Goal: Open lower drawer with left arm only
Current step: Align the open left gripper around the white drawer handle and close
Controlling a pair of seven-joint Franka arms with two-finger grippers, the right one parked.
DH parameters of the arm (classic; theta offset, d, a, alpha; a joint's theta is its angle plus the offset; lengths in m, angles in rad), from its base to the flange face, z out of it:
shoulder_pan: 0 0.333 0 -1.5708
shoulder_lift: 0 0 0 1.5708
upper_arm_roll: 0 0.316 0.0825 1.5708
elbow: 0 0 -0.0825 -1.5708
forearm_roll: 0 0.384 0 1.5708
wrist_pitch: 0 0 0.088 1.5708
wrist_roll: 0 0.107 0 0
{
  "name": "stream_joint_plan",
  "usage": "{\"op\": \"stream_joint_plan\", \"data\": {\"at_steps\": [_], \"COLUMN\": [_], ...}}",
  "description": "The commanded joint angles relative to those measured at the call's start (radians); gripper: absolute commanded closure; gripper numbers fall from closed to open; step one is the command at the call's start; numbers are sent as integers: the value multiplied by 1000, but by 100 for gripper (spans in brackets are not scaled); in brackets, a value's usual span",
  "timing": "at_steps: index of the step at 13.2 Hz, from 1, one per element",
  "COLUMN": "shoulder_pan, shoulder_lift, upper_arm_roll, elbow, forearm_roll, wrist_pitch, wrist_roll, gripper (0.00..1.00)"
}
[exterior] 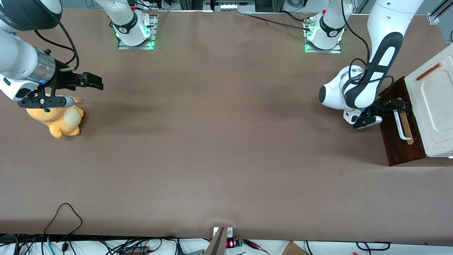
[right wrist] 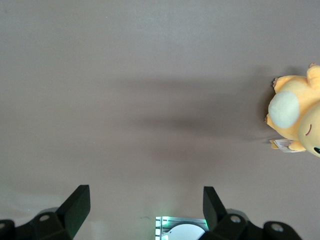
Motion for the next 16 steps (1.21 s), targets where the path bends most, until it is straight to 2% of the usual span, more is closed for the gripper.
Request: {"op": "stream_joint_plan", "data": {"at_steps": [1, 5, 8, 10, 13, 16], "shoulder_pan": [-10, -16, -16, -15, -15, -15], "shoulder_lift": [8, 25, 37, 47, 50, 50], "upper_arm_roll": [2, 2, 10, 31, 33, 33], "elbow": [1, 9, 9, 9, 9, 9], "forearm_roll": [48, 94, 113, 149, 149, 149], "wrist_pitch": [-18, -13, -10, -7, -4, -4], "wrist_roll": [-20, -22, -28, -31, -31, -30], "gripper": [21, 30, 42, 42, 42, 65]}}
